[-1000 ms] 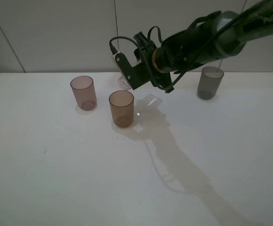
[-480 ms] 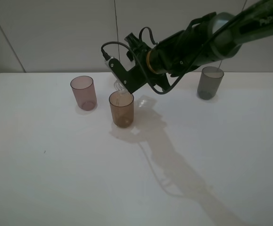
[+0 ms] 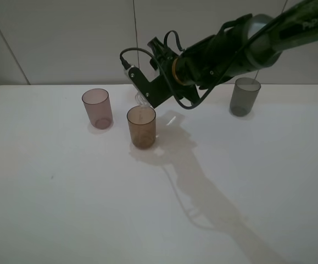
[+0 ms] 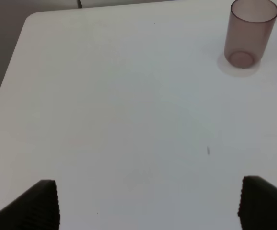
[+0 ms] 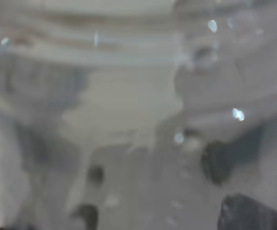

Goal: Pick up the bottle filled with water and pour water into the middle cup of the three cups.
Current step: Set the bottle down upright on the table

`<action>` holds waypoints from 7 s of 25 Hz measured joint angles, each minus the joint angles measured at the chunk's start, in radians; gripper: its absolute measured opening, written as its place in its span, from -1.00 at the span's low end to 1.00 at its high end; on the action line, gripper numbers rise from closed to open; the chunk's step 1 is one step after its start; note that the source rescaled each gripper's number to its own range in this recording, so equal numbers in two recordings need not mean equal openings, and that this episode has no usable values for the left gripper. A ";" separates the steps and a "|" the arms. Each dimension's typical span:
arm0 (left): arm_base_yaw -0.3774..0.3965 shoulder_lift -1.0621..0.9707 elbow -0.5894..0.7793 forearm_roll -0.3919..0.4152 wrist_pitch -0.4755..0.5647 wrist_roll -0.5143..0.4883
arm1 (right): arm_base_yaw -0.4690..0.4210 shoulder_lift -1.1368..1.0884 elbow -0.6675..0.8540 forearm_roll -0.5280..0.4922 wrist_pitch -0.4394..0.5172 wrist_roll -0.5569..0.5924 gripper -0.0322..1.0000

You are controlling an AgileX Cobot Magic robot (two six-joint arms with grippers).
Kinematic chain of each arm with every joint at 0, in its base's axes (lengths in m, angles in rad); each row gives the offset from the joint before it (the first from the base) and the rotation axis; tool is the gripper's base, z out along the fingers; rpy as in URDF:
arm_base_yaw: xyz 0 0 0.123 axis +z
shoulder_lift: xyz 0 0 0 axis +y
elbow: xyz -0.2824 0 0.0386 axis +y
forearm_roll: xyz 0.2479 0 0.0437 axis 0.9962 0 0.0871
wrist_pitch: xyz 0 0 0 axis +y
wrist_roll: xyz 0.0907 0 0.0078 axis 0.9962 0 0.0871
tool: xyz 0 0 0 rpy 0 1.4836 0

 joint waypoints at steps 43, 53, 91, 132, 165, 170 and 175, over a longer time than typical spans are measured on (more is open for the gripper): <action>0.000 0.000 0.000 0.000 0.000 0.000 | 0.000 0.000 -0.074 -0.002 -0.004 -0.284 -0.94; 0.000 0.000 0.000 0.000 0.000 0.000 | 0.009 0.000 -0.074 -0.002 -0.004 -0.313 -0.94; 0.000 0.000 0.000 0.000 0.000 0.000 | 0.034 -0.055 -0.074 0.291 -0.046 -0.207 -0.94; 0.000 0.000 0.000 0.000 0.000 0.000 | -0.035 -0.038 0.552 2.212 -1.000 -0.045 -0.94; 0.000 0.000 0.000 0.000 0.000 0.000 | -0.035 0.062 0.551 2.105 -1.119 -0.037 0.95; 0.000 0.000 0.000 0.000 0.000 0.000 | -0.035 -0.010 0.551 2.105 -1.119 -0.042 0.99; 0.000 0.000 0.000 0.000 0.000 0.000 | -0.035 -0.152 0.552 2.112 -1.119 -0.060 0.99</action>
